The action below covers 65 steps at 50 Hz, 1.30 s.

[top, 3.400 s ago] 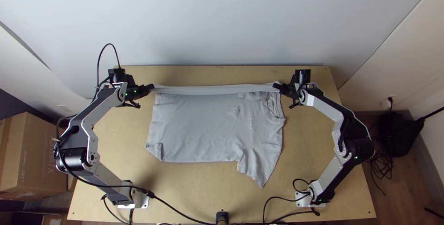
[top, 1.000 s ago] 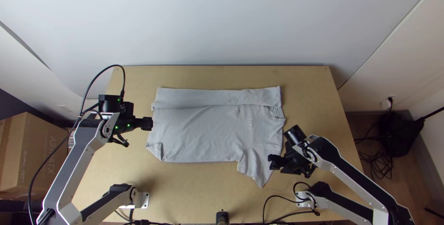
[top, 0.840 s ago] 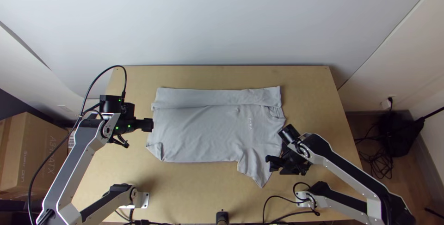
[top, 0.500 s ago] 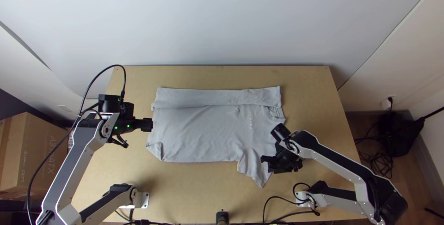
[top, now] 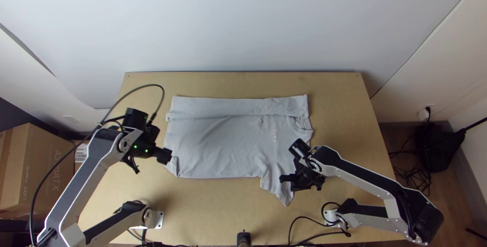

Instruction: Fold the t-shirt

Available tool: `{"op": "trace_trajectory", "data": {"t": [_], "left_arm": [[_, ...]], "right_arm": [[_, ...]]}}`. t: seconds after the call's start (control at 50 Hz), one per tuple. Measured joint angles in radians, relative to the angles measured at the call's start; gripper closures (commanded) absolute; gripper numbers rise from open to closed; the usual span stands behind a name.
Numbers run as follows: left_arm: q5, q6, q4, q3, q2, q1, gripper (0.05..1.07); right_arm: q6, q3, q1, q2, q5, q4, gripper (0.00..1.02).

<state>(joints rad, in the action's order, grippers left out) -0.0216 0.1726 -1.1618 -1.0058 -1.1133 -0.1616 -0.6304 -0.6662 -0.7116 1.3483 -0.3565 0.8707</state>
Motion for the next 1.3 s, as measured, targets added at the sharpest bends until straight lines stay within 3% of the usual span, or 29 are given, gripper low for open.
{"op": "trace_trajectory", "data": {"t": [0.16, 0.36, 0.46, 0.74, 0.84, 1.3], "left_arm": [[-0.132, 0.000, -0.050, 0.049, -0.071, -0.055, 0.10], [-0.148, -0.092, -0.041, 0.050, -0.178, -0.078, 0.11], [-0.148, -0.141, -0.026, 0.046, -0.222, -0.113, 0.23], [-0.148, -0.230, 0.030, 0.016, -0.303, -0.196, 0.23], [-0.148, -0.245, 0.047, 0.007, -0.324, -0.211, 0.43], [-0.148, -0.278, 0.085, -0.010, -0.396, -0.227, 0.43]], "right_arm": [[0.003, 0.000, 0.000, 0.000, 0.000, 0.000, 1.00], [0.003, 0.000, 0.000, 0.000, 0.000, 0.000, 1.00], [0.003, -0.001, 0.000, 0.000, 0.000, 0.000, 1.00], [0.003, -0.001, 0.007, 0.000, 0.000, 0.001, 1.00], [0.003, -0.001, 0.008, 0.000, 0.000, 0.001, 1.00], [0.003, -0.001, 0.014, -0.001, -0.003, -0.003, 1.00]]}}
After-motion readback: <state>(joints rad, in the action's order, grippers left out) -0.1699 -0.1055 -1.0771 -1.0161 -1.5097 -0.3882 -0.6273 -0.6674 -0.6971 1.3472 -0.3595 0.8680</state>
